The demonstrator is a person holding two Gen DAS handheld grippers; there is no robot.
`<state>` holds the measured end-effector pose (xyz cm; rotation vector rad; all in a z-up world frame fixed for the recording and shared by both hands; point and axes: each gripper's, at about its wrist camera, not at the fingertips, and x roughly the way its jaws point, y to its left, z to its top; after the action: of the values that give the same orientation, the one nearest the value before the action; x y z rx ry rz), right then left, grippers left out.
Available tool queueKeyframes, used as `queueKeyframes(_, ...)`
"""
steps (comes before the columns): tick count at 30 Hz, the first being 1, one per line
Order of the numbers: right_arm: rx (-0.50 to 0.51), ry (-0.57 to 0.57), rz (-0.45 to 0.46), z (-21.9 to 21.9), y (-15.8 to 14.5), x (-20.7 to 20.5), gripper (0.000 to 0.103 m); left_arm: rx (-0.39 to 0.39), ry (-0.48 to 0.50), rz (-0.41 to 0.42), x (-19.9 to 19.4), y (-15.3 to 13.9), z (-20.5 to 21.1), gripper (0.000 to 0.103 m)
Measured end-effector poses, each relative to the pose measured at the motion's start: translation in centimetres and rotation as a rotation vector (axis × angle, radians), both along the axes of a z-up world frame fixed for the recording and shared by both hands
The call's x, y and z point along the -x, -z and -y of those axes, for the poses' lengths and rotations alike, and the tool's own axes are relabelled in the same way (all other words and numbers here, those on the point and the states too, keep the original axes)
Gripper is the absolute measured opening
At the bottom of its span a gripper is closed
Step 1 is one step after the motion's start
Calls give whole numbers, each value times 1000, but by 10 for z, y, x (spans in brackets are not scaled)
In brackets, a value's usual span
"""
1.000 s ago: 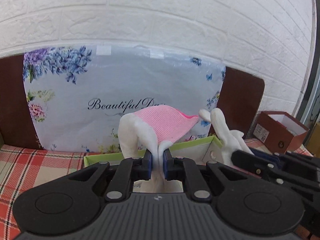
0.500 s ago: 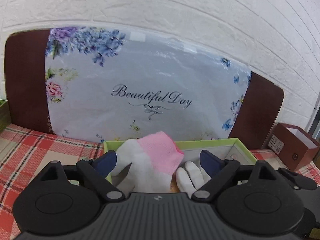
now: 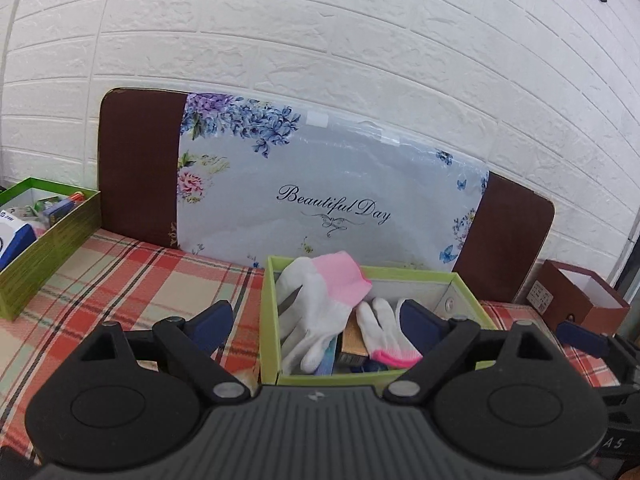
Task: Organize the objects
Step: 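Lower both gloves into the lime-green box and open both tools, then grasp the steel scouring pad with the left tool while the right tool grasps the red tape roll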
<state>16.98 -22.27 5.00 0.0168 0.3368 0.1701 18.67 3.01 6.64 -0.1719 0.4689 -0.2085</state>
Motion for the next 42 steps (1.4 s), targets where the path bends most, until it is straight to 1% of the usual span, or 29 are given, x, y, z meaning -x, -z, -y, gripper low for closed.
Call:
queueKeyframes(3, -1, 8, 6, 1, -7, 33, 103, -7, 12, 9, 35, 6, -2, 94)
queueKeyframes(5, -7, 9, 8, 1, -9, 57, 103, 3, 18, 9, 55, 12, -3, 96)
queueKeyframes(9, 7, 29, -1, 0, -1, 100, 103, 11, 46, -38, 88, 32, -4, 97)
queueKeyframes(13, -14, 53, -49, 2, 20, 137, 103, 13, 77, -100, 111, 56, -3, 97)
queueKeyframes(18, -41, 80, -146, 5, 53, 167, 103, -20, 101, -144, 131, 81, 1, 97)
queueKeyframes(22, -29, 92, -215, -2, 80, 181, 103, -26, 153, -152, 141, 94, 5, 97)
queueKeyframes(26, -18, 78, -275, -11, 101, 183, 103, -54, 193, -138, 138, 102, 13, 97)
queueKeyframes(27, -10, 72, -285, -13, 104, 181, 100, -62, 208, -136, 135, 103, 16, 97)
queueKeyframes(28, -2, 67, -290, -16, 106, 180, 95, -64, 221, -135, 132, 103, 18, 96)
queueKeyframes(32, 27, 70, -294, -19, 109, 173, 89, -74, 255, -119, 115, 106, 26, 93)
queueKeyframes(34, 28, 69, -300, -17, 110, 168, 80, -83, 261, -115, 107, 108, 30, 93)
queueKeyframes(35, 27, 69, -304, -16, 111, 165, 77, -93, 268, -118, 103, 109, 33, 93)
queueKeyframes(37, 29, 70, -312, -15, 112, 159, 65, -116, 287, -120, 94, 111, 40, 93)
queueKeyframes(38, 31, 70, -318, -15, 113, 157, 62, -127, 295, -117, 91, 112, 43, 92)
queueKeyframes(39, 29, 70, -323, -14, 114, 156, 52, -141, 304, -118, 88, 114, 46, 90)
queueKeyframes(40, 25, 70, -327, -14, 115, 155, 42, -151, 312, -129, 85, 117, 48, 82)
queueKeyframes(41, 22, 67, -334, -13, 115, 156, 42, -155, 325, -146, 82, 119, 49, 70)
queueKeyframes(42, 22, 65, -333, -13, 115, 157, 42, -150, 339, -168, 79, 121, 50, 66)
